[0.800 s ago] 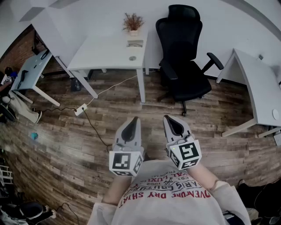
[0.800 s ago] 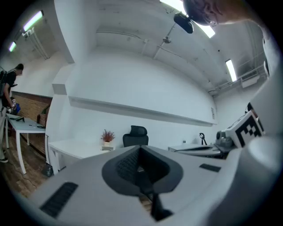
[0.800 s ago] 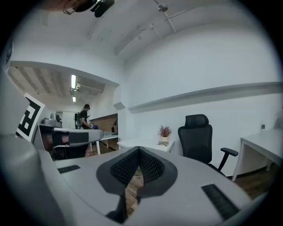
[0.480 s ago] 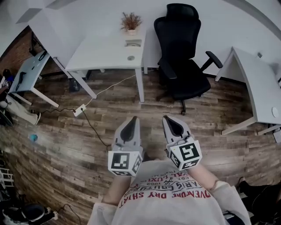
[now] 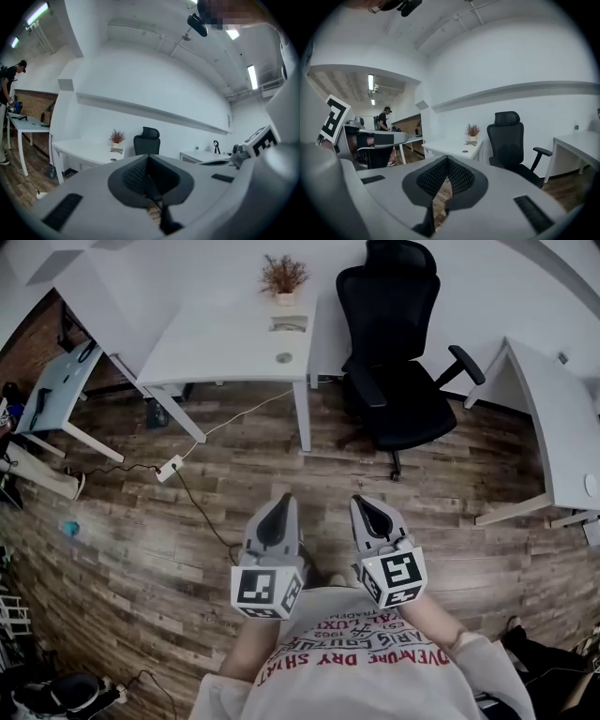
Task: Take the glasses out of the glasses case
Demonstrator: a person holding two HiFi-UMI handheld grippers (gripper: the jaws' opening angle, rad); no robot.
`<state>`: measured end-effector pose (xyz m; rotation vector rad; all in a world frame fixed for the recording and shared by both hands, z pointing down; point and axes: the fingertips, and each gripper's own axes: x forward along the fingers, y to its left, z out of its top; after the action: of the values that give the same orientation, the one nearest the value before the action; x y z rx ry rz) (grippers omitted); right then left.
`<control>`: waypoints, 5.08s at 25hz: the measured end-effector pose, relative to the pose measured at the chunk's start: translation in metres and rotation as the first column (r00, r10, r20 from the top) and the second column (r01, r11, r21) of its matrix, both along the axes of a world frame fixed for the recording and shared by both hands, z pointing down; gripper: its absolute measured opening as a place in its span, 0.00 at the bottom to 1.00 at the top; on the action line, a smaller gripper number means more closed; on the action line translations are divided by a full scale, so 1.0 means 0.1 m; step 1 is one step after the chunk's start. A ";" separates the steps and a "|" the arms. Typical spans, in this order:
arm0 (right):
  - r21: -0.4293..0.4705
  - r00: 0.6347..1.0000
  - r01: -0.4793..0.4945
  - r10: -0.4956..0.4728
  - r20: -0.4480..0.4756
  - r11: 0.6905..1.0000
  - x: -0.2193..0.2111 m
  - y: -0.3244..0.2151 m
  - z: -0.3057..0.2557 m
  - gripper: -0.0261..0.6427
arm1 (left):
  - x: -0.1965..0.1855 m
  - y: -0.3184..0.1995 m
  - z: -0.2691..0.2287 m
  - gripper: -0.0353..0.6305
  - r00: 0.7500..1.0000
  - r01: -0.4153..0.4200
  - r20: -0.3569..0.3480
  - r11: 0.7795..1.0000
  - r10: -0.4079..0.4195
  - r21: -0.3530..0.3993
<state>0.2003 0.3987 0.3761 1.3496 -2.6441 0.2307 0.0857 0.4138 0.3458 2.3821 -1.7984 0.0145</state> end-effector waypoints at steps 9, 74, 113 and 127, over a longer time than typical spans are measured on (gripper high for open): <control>-0.063 0.999 -0.036 0.034 -0.020 0.997 -0.31 -0.65 0.19 0.06 | -0.43 -0.67 0.21 0.06 1.000 -0.003 -0.028 0.997 0.001 -0.071; -0.399 0.985 0.079 -0.133 -0.108 0.913 -1.99 -6.82 0.94 0.06 | -1.79 -6.92 0.98 0.06 0.995 -0.093 -0.066 0.937 0.075 -0.336; -0.616 0.444 0.270 -0.663 -0.603 0.740 -2.50 -7.61 2.37 0.08 | -2.20 -7.28 1.77 0.06 0.984 -0.175 -0.116 0.829 0.134 -0.531; -0.537 0.397 0.338 -0.634 -0.663 0.773 -2.50 -7.68 2.12 0.08 | -2.28 -7.32 1.61 0.06 0.987 -0.161 -0.067 0.856 0.148 -0.491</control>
<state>-0.0495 -0.3694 0.5883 0.3069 -1.8993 -0.0656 -0.1421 -0.3186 0.5069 2.1228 -1.3691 0.4117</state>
